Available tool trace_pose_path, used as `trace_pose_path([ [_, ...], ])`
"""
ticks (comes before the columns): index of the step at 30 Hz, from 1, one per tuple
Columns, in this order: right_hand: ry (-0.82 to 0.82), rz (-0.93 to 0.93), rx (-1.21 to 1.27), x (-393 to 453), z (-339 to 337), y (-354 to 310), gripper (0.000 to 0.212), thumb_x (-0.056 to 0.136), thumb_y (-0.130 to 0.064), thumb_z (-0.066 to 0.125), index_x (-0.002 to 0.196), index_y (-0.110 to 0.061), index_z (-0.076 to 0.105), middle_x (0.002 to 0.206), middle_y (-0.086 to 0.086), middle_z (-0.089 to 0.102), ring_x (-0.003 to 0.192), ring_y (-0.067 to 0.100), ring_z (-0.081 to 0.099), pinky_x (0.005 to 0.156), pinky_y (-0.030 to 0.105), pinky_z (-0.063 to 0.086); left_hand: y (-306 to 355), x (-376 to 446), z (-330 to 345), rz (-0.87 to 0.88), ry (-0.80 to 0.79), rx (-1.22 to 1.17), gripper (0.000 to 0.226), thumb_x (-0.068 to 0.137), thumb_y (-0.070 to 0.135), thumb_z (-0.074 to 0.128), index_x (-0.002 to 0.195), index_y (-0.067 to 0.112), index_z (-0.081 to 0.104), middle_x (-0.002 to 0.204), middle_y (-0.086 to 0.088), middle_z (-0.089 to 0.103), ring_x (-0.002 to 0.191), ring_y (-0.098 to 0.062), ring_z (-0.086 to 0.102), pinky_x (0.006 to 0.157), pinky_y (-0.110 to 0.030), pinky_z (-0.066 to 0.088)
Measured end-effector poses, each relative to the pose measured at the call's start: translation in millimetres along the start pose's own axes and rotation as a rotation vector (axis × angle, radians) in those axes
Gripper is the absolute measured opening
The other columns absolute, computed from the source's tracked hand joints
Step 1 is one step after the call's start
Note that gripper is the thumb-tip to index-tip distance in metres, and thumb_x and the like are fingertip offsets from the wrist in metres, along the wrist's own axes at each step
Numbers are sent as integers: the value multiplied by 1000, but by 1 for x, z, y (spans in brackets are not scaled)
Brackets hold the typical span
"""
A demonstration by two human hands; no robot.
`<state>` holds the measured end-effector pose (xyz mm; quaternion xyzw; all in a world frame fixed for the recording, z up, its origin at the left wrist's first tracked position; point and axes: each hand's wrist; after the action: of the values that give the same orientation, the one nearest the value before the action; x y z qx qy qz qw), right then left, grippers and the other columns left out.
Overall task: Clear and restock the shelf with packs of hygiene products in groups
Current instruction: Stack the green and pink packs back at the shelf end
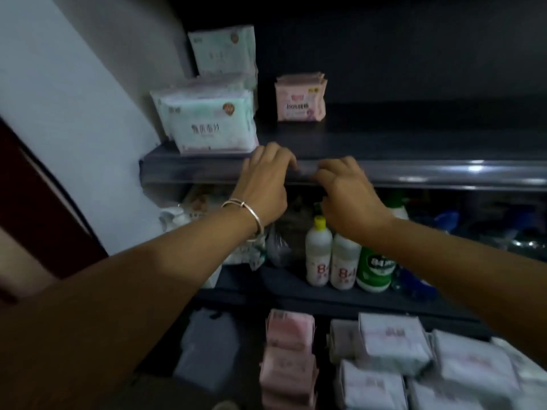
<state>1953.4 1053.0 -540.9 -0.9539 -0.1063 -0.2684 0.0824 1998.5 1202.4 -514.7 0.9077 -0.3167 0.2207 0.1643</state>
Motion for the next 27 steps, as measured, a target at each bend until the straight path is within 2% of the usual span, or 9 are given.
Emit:
trace_pose_path([
  [3,-164,3,46,-44,40,-19,25,59,2,54,81,5,64,92,26,62,85,45,55,69,43,49,-10,-52,35,-10,-181,51,42,75,1,53,116,13,52,121,-8,46,115,-28,40,89,-35,30],
  [4,-263,13,47,-55,55,-24,22,64,3,56,85,4,63,95,26,60,90,44,55,71,41,46,-15,-68,50,-9,-261,61,41,78,3,53,117,13,51,123,-8,45,116,-29,40,92,-36,31],
  [7,-602,24,26,-88,105,-32,31,85,-5,51,116,-3,57,122,17,53,112,33,49,88,34,40,-30,-107,94,-14,-537,88,40,86,12,54,124,17,45,129,-6,39,123,-27,36,97,-36,30],
  [9,-774,64,26,-103,138,-34,35,89,-12,52,124,-5,52,129,14,49,117,30,46,94,32,39,-39,-125,122,-12,-695,85,43,88,20,57,128,19,42,132,-5,37,125,-25,34,97,-36,29],
  [11,-870,122,53,-111,168,-33,40,88,-19,57,126,-6,49,131,13,48,120,30,43,99,34,39,-48,-139,145,-11,-796,57,44,88,24,58,129,19,42,131,-5,37,124,-24,35,96,-36,30],
  [17,-977,237,51,-121,222,-23,63,85,-30,63,137,-10,34,138,13,37,127,31,34,105,37,35,-76,-161,194,-10,-932,-24,49,83,33,65,126,20,45,128,-1,40,120,-20,38,93,-34,32],
  [21,-966,194,33,-130,235,-25,76,81,-46,65,140,-11,32,138,10,33,126,28,32,106,37,35,-81,-166,211,5,-976,-61,49,82,37,66,123,18,47,123,-2,43,115,-21,41,93,-34,35],
  [27,-914,109,-96,-134,242,-31,70,81,-48,63,134,-9,38,133,11,38,122,28,34,102,37,31,-79,-178,212,8,-993,-151,51,76,39,73,117,18,51,120,3,46,112,-16,42,86,-24,33],
])
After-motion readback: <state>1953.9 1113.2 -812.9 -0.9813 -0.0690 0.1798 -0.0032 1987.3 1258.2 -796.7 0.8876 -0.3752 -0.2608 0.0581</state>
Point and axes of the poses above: each hand's wrist, its own x-axis towards the middle knuckle, its own z-axis out of the palm, y = z × x
